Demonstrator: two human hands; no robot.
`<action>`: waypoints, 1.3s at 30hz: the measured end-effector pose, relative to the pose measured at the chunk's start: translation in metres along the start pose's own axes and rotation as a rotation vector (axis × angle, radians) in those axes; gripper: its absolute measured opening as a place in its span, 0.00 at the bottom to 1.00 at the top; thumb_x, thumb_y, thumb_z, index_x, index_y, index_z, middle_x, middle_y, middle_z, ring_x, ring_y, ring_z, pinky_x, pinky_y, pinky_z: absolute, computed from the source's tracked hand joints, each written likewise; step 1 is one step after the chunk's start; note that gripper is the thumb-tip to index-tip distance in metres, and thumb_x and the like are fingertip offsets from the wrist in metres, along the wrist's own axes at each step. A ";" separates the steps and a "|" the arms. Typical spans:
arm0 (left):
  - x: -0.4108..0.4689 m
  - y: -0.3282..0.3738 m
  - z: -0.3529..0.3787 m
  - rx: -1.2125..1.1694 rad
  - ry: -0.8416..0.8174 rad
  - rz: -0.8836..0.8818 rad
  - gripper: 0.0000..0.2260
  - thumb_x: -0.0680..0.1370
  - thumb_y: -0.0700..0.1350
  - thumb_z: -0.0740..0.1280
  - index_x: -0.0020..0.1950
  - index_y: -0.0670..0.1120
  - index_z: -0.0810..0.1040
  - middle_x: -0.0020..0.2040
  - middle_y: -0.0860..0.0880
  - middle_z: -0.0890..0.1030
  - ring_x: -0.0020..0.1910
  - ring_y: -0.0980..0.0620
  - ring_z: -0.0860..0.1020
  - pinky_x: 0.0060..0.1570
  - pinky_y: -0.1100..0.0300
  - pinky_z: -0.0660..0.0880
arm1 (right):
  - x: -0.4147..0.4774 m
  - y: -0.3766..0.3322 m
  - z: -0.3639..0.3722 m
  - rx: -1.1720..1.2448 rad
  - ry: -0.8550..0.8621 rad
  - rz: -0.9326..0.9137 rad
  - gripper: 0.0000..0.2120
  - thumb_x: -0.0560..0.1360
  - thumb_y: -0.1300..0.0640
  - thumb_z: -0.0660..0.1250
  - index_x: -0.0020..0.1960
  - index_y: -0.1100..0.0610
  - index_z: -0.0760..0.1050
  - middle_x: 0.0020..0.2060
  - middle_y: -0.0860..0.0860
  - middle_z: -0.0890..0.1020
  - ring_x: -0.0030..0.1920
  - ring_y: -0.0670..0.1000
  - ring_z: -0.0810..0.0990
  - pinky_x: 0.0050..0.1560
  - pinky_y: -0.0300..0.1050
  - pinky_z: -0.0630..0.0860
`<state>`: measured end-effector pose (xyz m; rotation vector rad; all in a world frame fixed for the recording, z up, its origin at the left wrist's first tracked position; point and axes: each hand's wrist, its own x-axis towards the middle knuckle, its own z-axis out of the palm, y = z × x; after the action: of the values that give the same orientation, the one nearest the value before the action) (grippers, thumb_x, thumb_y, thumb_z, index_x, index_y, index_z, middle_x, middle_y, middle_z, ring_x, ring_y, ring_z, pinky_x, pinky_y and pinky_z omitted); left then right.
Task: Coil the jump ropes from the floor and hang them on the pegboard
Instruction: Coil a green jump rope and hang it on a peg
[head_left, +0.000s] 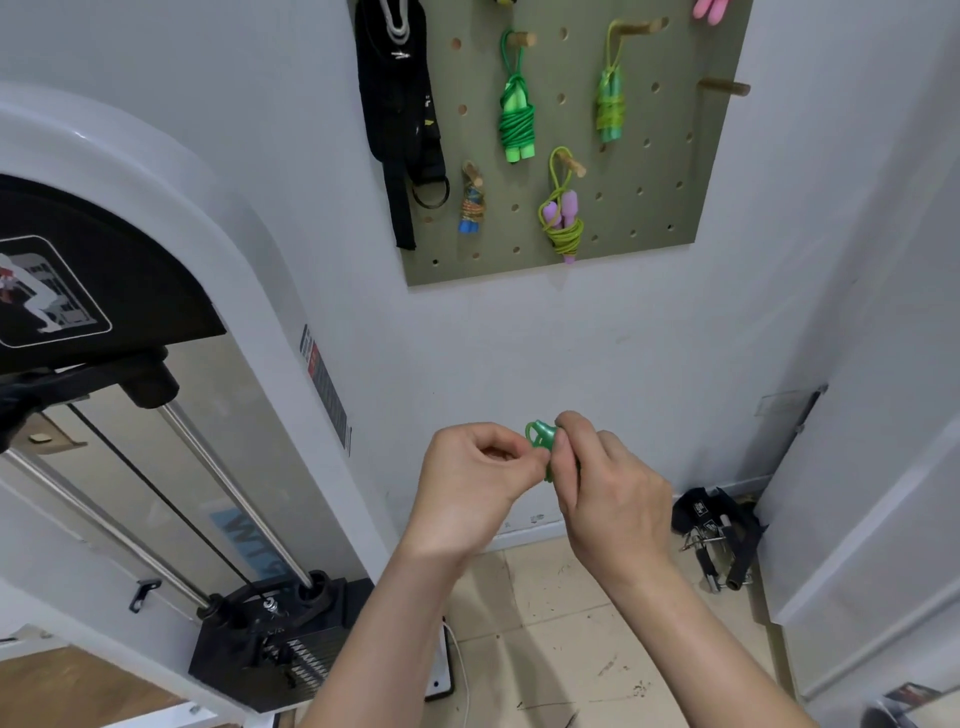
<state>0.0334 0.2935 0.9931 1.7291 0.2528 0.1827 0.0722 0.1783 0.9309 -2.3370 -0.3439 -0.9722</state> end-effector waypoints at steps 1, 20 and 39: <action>0.000 0.002 0.006 -0.020 0.020 0.016 0.05 0.70 0.39 0.74 0.35 0.42 0.82 0.27 0.52 0.77 0.27 0.56 0.72 0.34 0.66 0.71 | 0.005 0.004 -0.001 0.022 -0.008 0.007 0.20 0.83 0.43 0.45 0.49 0.52 0.72 0.27 0.50 0.72 0.24 0.57 0.71 0.23 0.41 0.61; 0.048 0.026 0.046 0.509 -0.077 0.407 0.07 0.68 0.37 0.72 0.34 0.47 0.77 0.30 0.49 0.77 0.30 0.51 0.75 0.36 0.55 0.77 | 0.075 0.096 -0.069 0.692 -0.774 0.192 0.16 0.79 0.45 0.60 0.39 0.52 0.77 0.28 0.53 0.75 0.27 0.52 0.75 0.32 0.60 0.77; 0.145 0.039 0.043 0.021 -0.137 0.173 0.12 0.73 0.29 0.63 0.47 0.44 0.79 0.37 0.42 0.84 0.37 0.50 0.82 0.38 0.60 0.77 | 0.143 0.103 0.001 0.654 -0.852 0.131 0.06 0.79 0.46 0.63 0.48 0.48 0.74 0.33 0.46 0.80 0.33 0.45 0.75 0.38 0.42 0.71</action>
<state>0.1865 0.2851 1.0213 1.7756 0.0040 0.1869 0.2183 0.0990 0.9895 -1.9819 -0.6961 0.2453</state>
